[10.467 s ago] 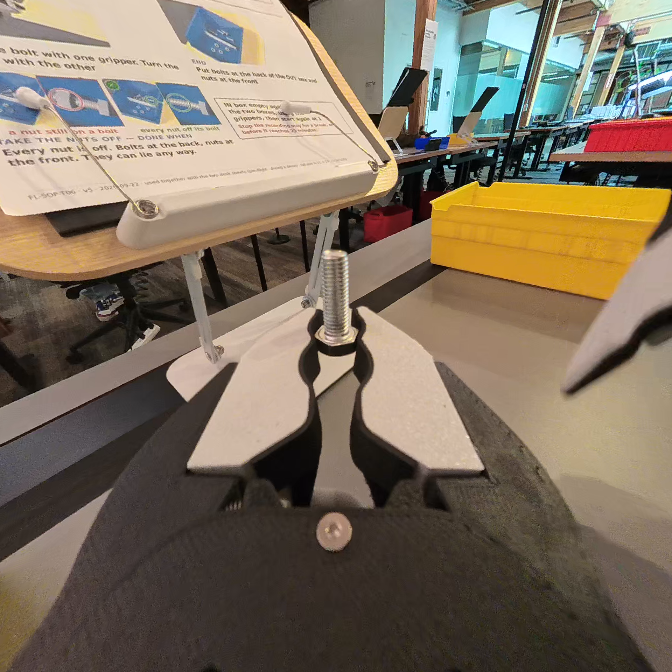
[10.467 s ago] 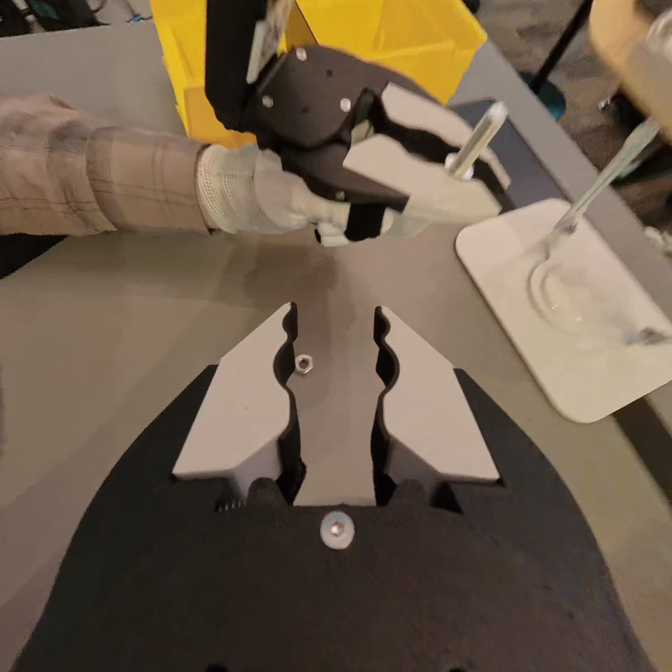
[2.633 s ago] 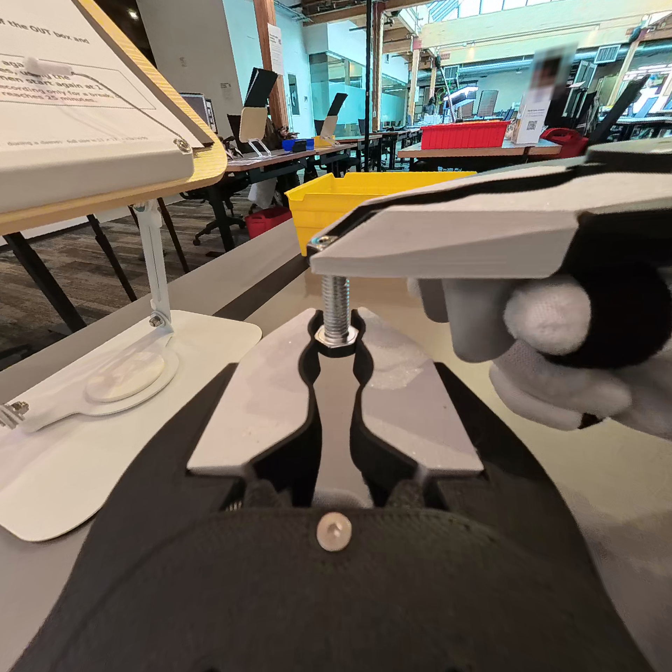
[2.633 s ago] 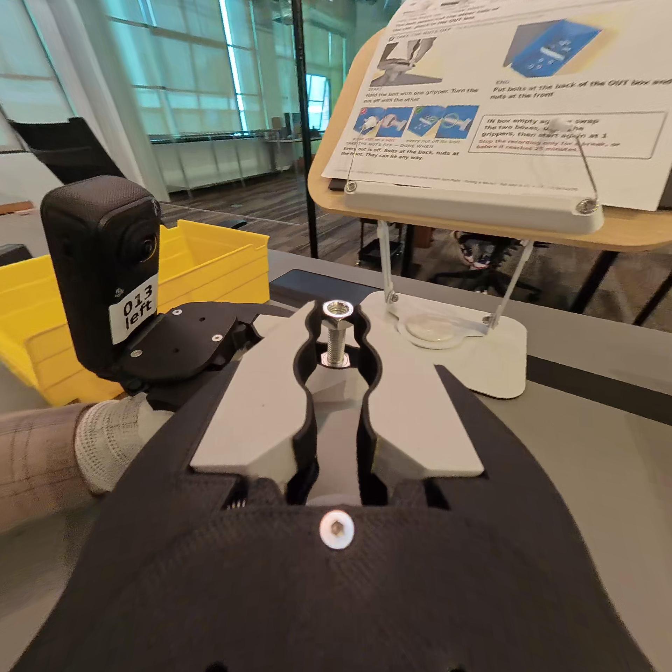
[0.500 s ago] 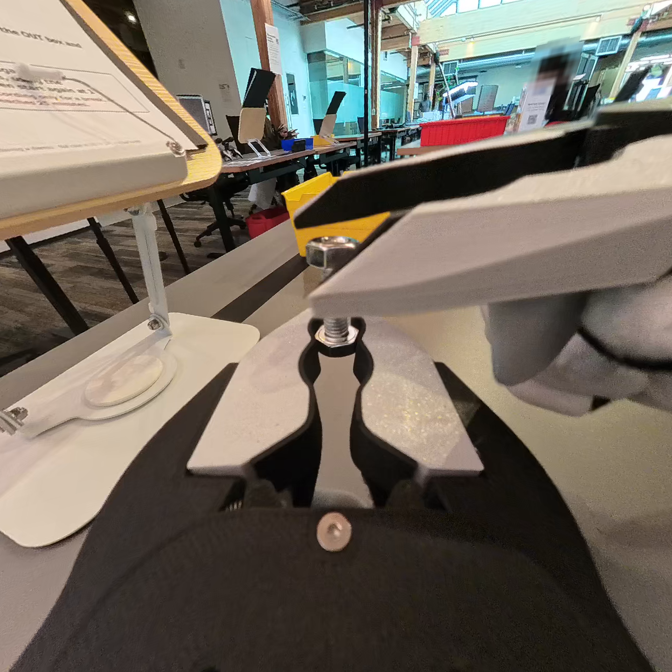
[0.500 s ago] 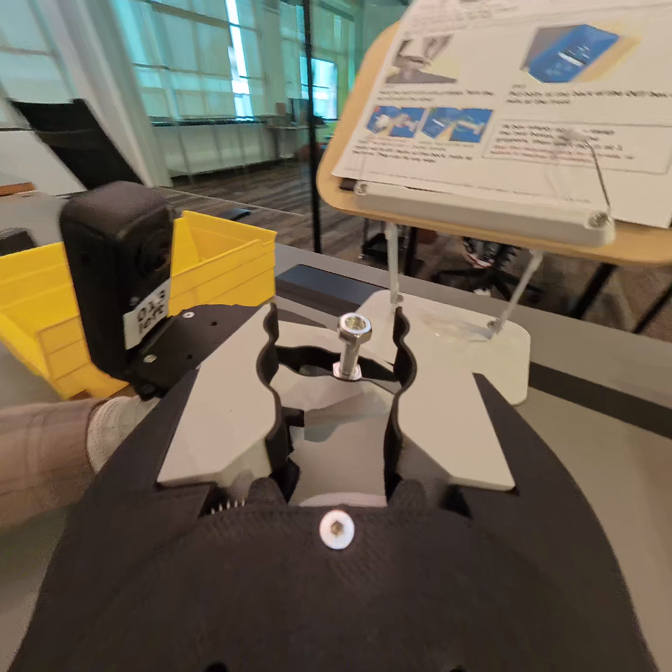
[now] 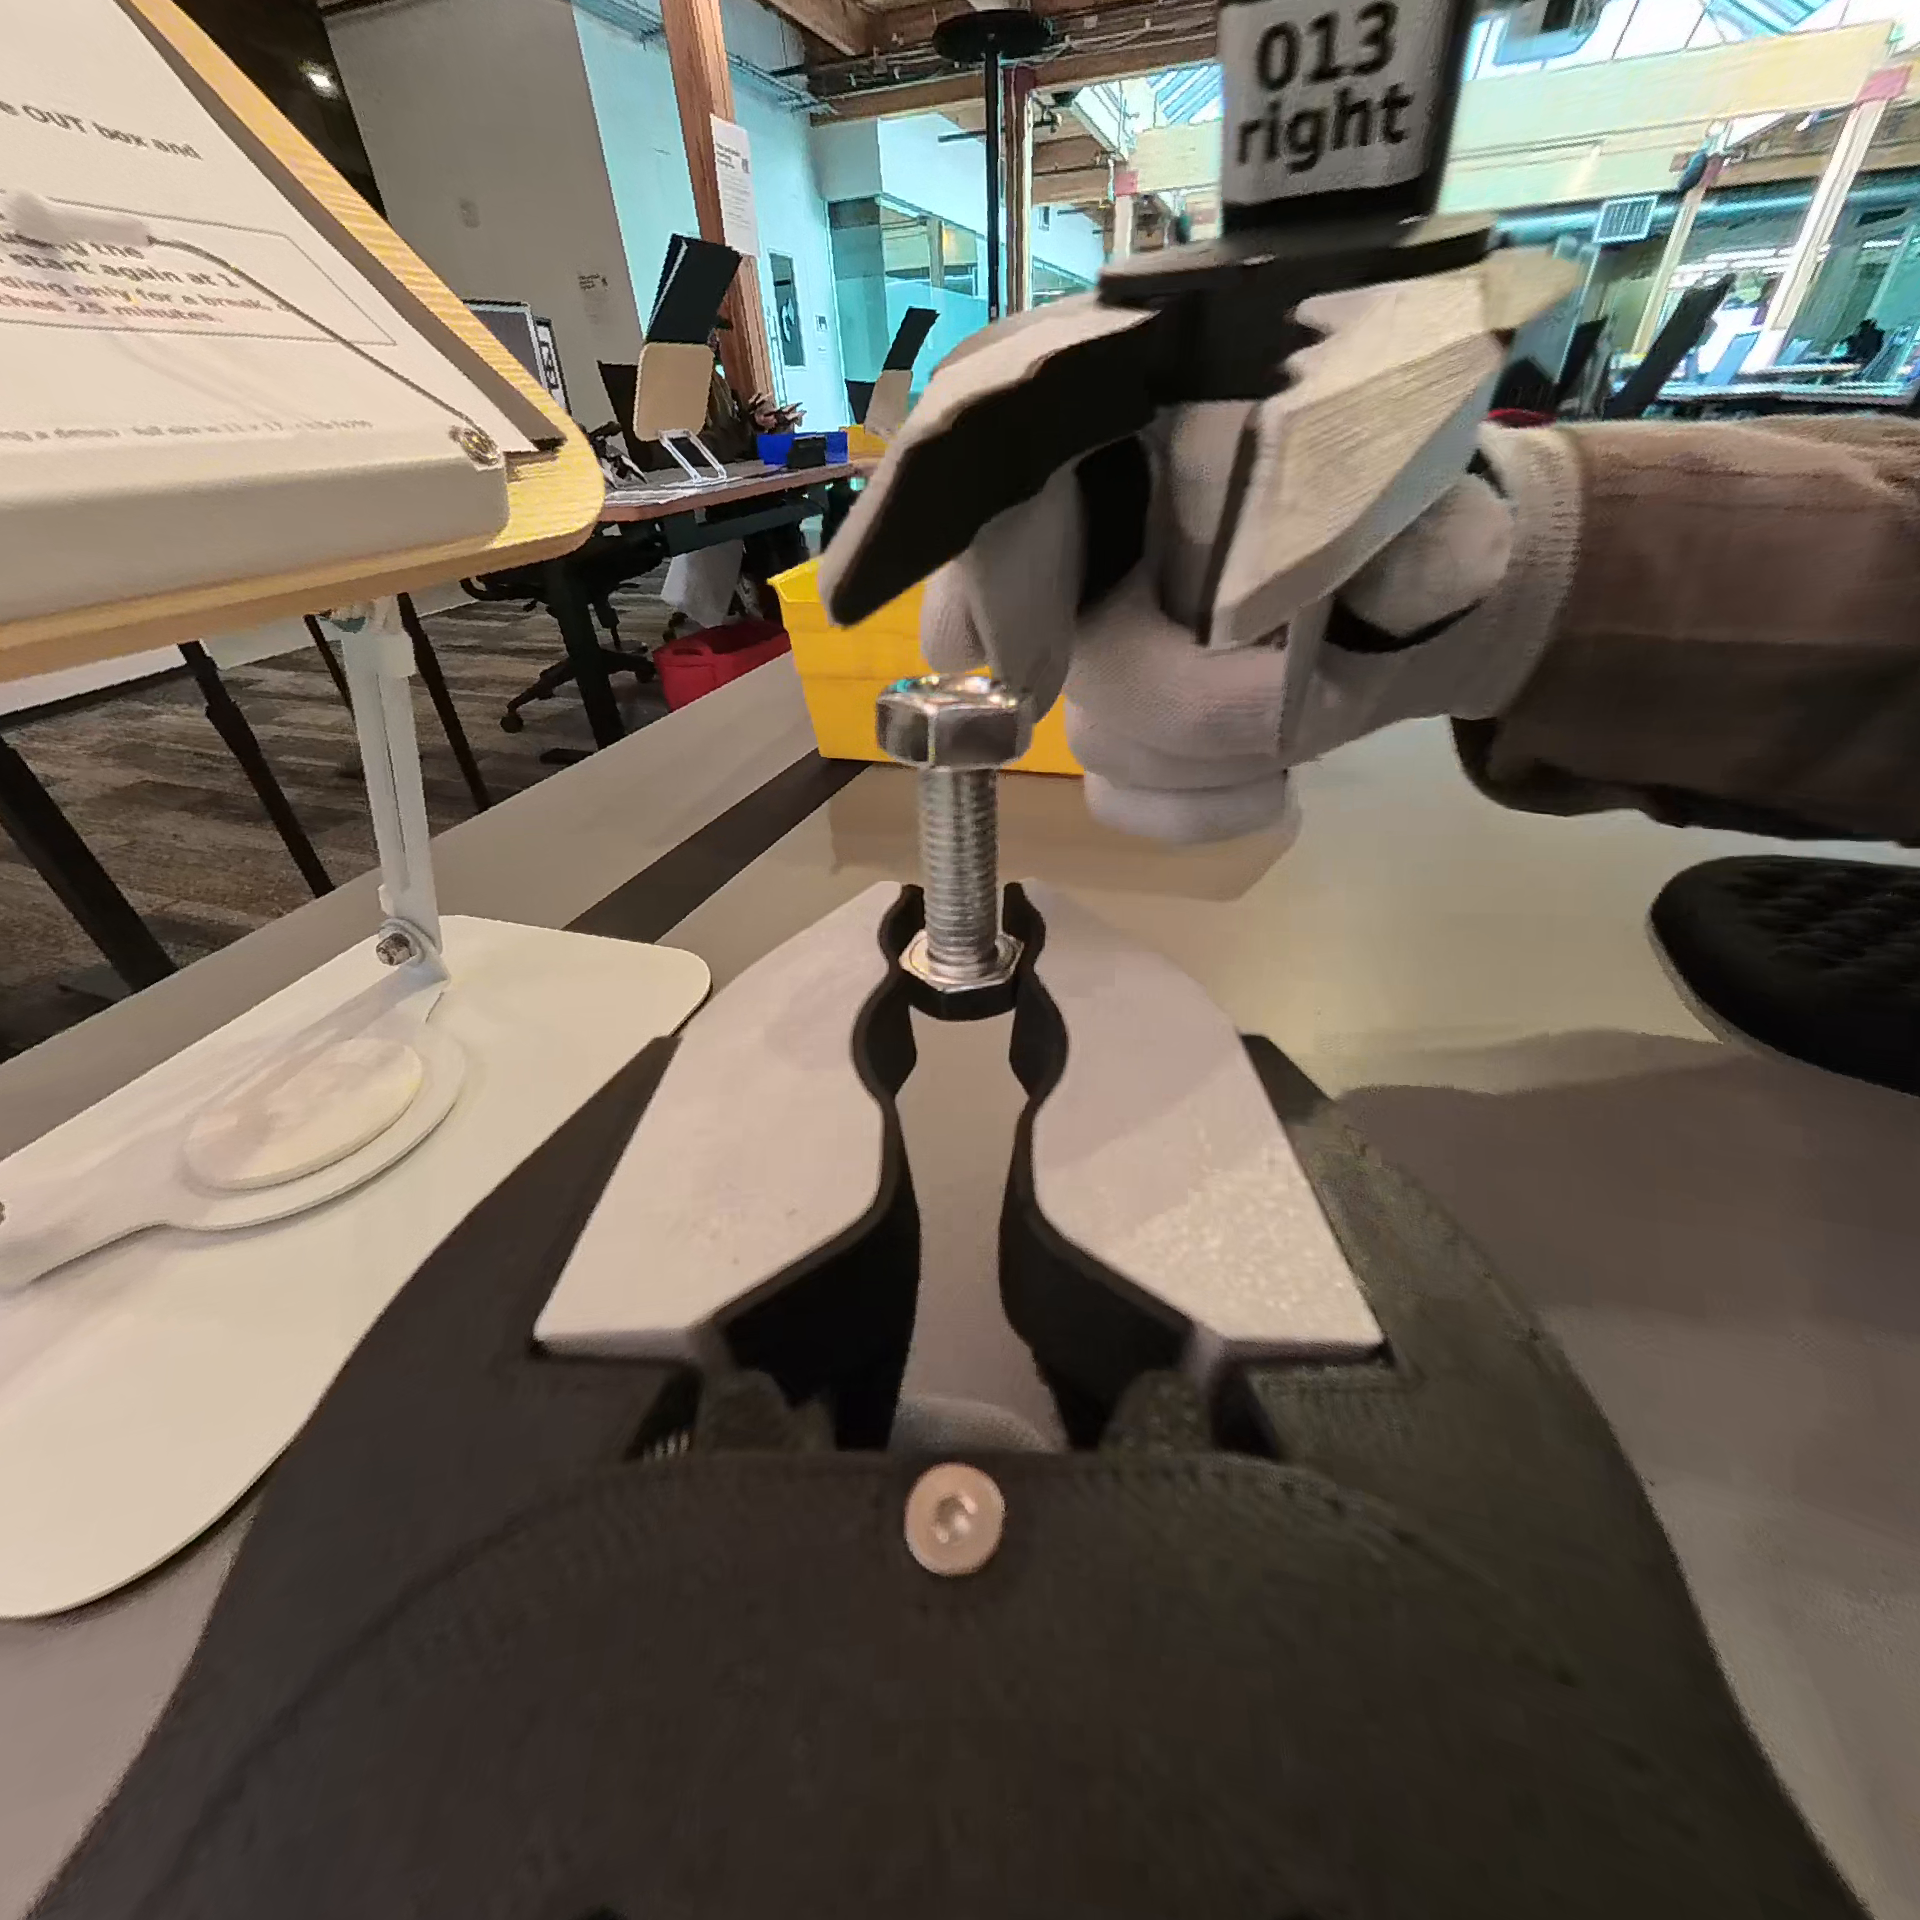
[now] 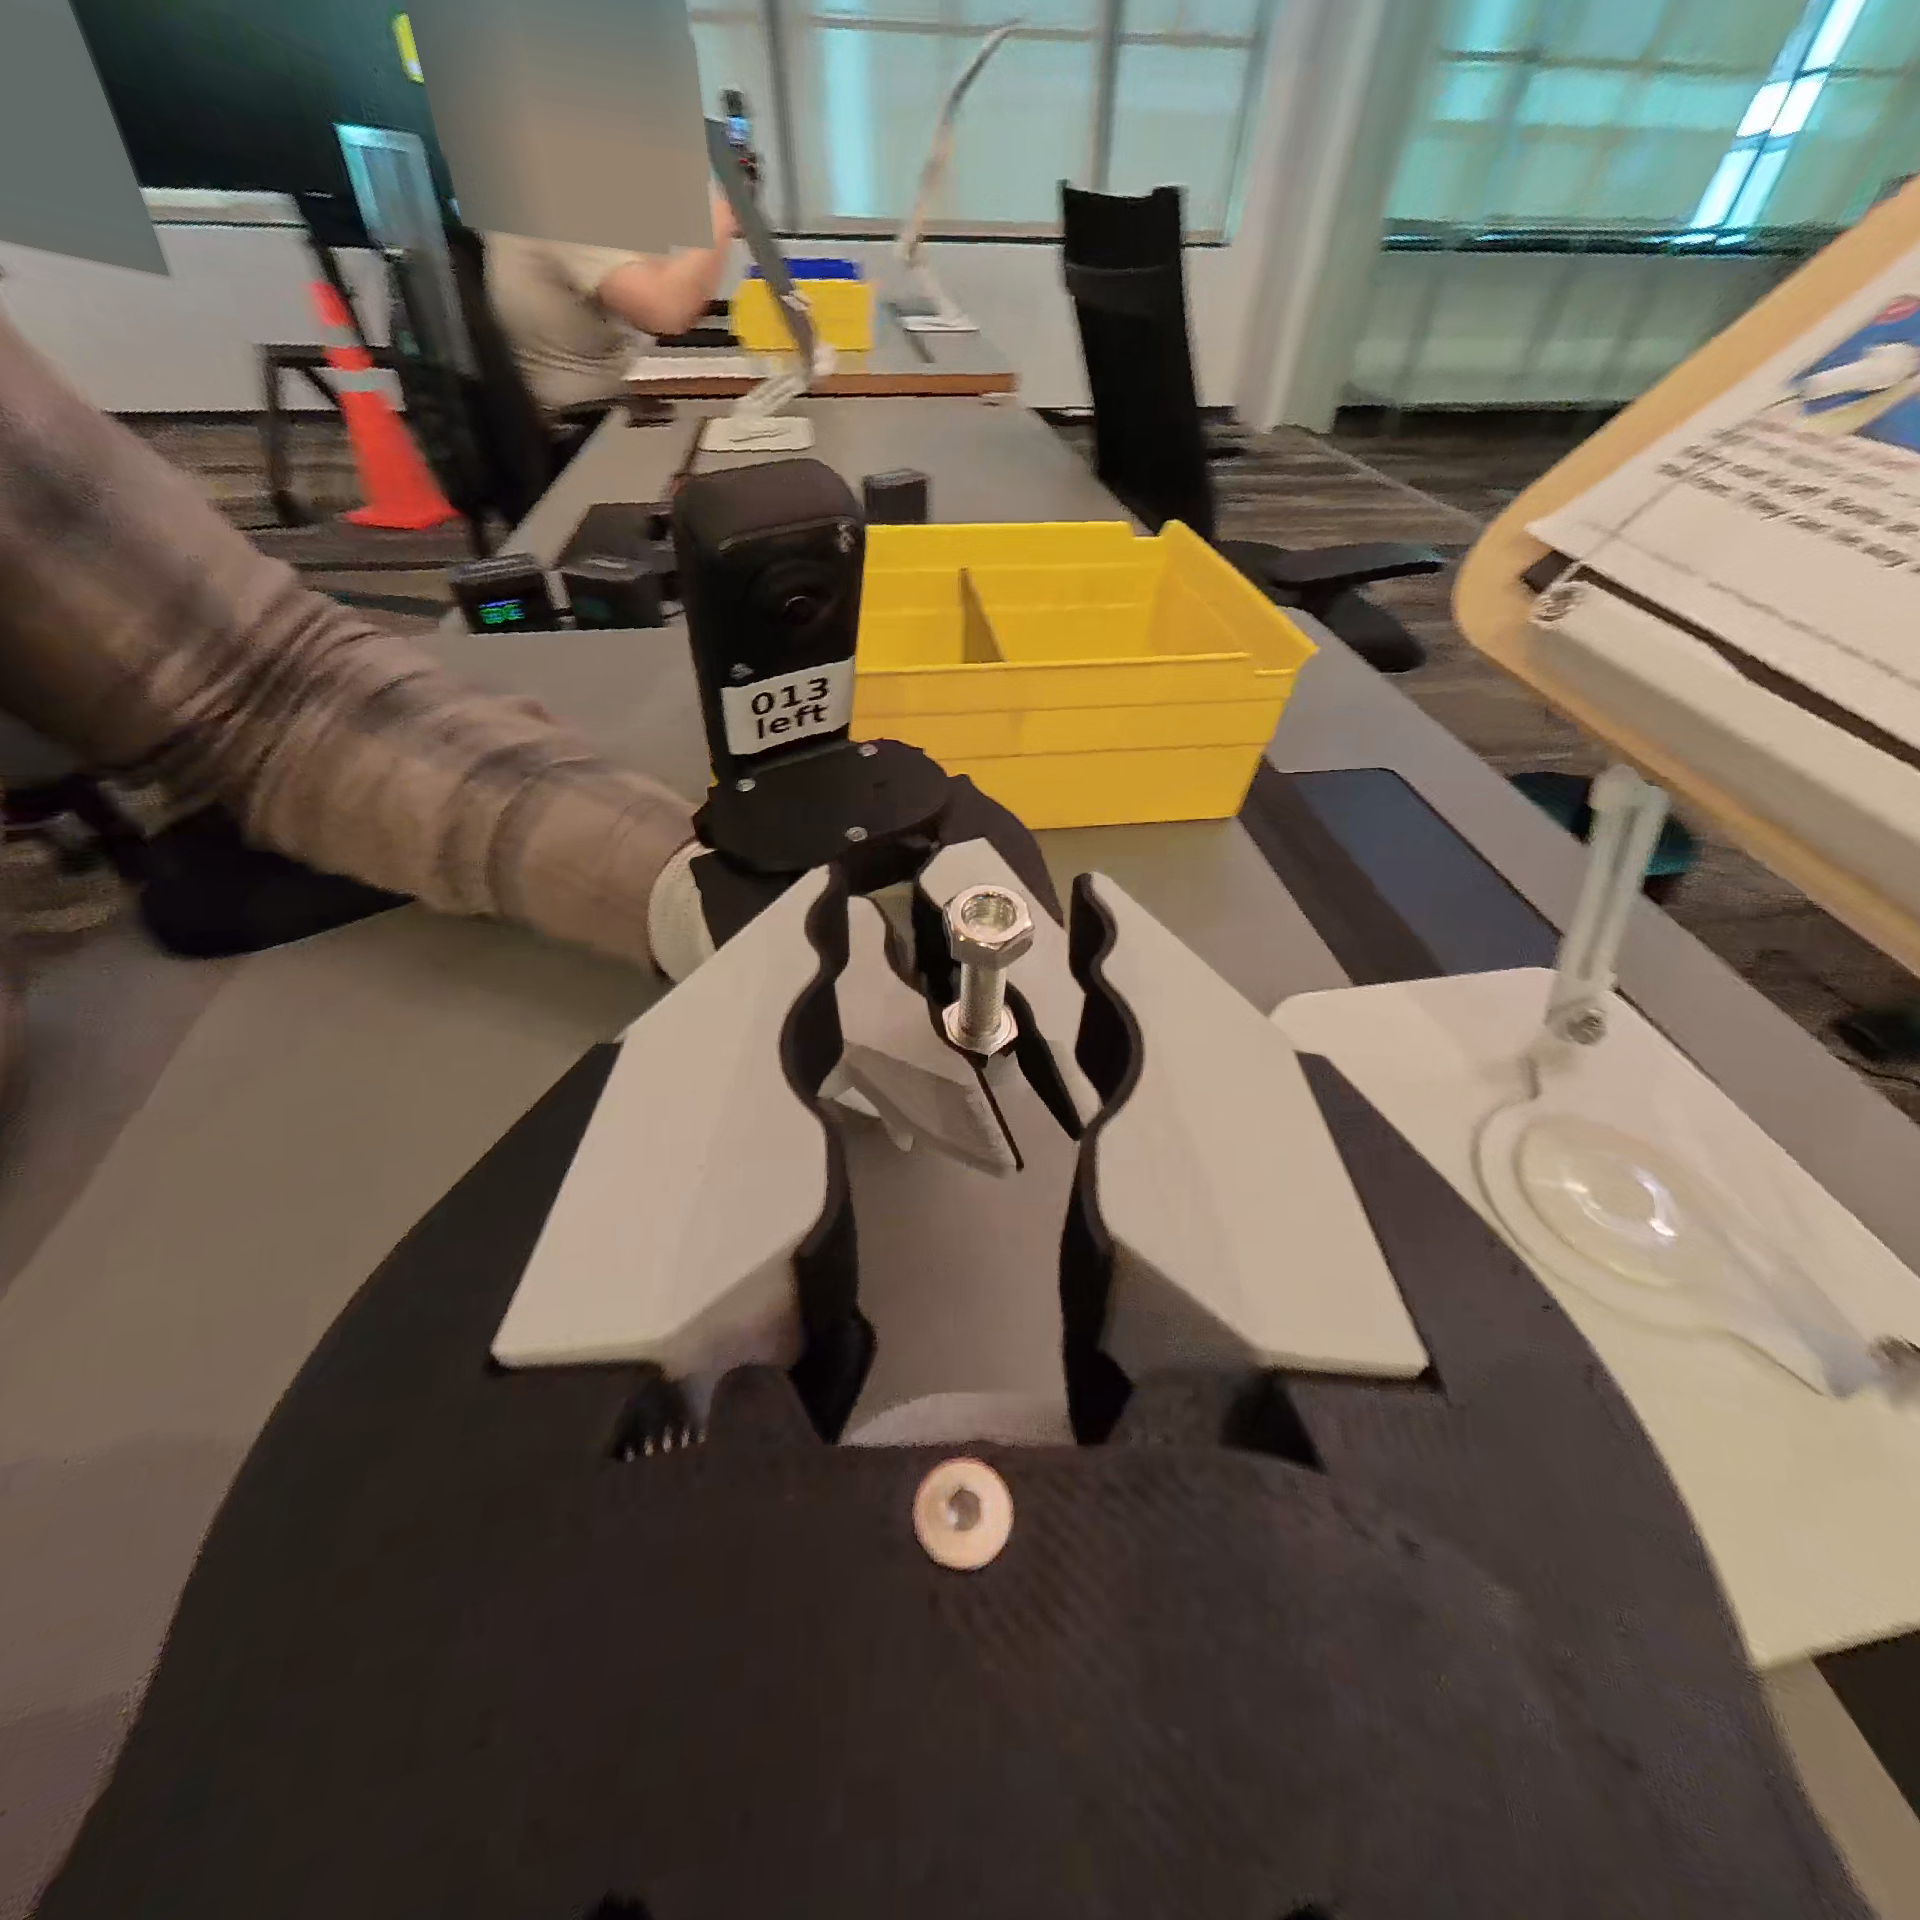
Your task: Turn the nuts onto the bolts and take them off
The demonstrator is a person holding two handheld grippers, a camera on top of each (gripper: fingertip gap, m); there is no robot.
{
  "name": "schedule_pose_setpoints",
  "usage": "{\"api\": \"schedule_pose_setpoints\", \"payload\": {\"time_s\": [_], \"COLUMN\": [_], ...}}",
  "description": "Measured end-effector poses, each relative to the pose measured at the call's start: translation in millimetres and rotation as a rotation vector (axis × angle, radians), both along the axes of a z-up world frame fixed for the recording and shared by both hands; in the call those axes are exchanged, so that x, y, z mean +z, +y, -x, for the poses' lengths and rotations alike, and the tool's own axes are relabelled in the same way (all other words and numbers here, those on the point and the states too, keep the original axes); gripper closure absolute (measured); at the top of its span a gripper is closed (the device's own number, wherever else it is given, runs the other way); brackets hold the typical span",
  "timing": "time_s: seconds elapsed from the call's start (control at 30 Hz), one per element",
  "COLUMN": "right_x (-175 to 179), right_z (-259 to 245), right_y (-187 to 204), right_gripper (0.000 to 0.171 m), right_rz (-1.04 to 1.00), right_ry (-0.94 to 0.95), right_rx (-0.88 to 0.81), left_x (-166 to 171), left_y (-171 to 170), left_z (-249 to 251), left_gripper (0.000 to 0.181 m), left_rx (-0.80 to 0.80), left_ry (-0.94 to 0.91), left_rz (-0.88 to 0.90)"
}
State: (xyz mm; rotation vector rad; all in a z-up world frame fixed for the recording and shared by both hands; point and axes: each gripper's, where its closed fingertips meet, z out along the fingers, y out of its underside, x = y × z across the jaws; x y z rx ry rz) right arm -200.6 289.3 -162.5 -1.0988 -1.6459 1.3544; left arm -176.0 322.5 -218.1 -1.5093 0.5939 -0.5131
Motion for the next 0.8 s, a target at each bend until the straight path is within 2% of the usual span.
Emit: {"api": "schedule_pose_setpoints", "payload": {"time_s": [0.2,0.27,0.47,0.63,0.8], "right_x": [-15,-14,-15,-15,-16], "right_z": [6,7,7,12,15], "right_y": [-4,-4,0,5,10], "right_gripper": [0.142,0.155,0.156,0.156,0.156], "right_rz": [0.013,0.03,0.056,0.072,0.048], "right_ry": [-0.057,-0.048,-0.032,-0.038,-0.028], "right_rx": [0.136,0.142,0.113,-0.028,-0.344], "left_x": [0,0,0,0,-1], "left_y": [-1,-2,0,3,5], "left_z": [-1,-2,-1,3,5], "left_gripper": [0.167,0.167,0.167,0.167,0.167], "left_rx": [-0.008,-0.015,-0.004,0.019,0.044], "left_ry": [0.0,0.006,-0.002,-0.017,-0.018], "left_rz": [-0.001,-0.006,0.001,0.014,0.022]}}
